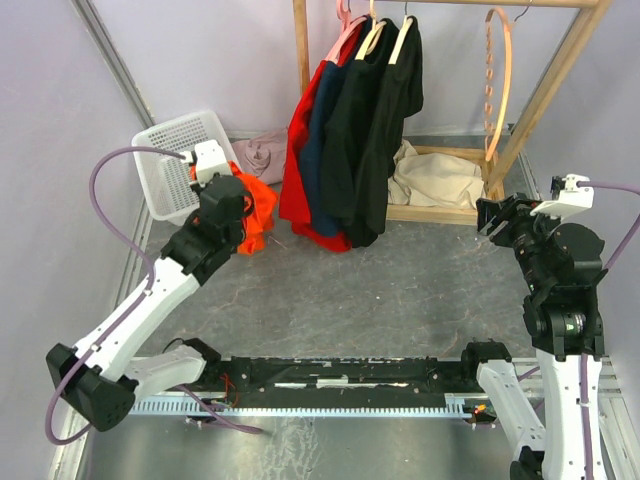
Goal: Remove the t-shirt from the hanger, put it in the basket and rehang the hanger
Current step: Place the T-shirt in the bin.
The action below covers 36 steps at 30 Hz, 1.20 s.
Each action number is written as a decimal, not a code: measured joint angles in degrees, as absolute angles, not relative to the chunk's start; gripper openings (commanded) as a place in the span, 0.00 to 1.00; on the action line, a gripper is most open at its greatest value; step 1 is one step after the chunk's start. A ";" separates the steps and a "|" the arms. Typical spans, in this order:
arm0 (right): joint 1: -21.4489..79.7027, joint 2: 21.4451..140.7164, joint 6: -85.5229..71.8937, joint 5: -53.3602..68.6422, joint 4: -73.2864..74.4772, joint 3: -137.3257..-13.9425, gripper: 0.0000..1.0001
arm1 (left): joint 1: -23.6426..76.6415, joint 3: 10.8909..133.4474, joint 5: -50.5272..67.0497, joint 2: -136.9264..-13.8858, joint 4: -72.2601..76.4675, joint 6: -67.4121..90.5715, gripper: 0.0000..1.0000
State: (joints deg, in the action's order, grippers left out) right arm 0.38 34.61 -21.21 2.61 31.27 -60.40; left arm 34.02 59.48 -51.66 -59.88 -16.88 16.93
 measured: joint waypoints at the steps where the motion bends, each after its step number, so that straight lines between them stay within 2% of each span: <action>1: 0.38 34.61 -21.21 2.61 31.27 -60.36 0.64 | 33.04 60.62 -50.46 -61.06 -15.84 16.19 0.03; 9: 0.78 34.85 -21.21 2.81 30.81 -59.44 0.63 | 30.02 75.55 -46.52 -68.64 -8.54 10.48 0.03; 20: 1.06 35.70 -21.23 3.03 30.44 -58.46 0.63 | 16.49 92.23 -40.80 -85.45 -8.34 9.52 0.03; 36: 1.30 37.39 -21.63 4.32 29.52 -57.87 0.62 | 8.29 92.84 -38.70 -88.62 -11.00 10.81 0.03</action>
State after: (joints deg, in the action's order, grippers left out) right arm 1.30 37.39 -21.63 4.32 29.52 -57.87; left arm 8.29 92.84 -38.70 -88.62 -11.00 10.81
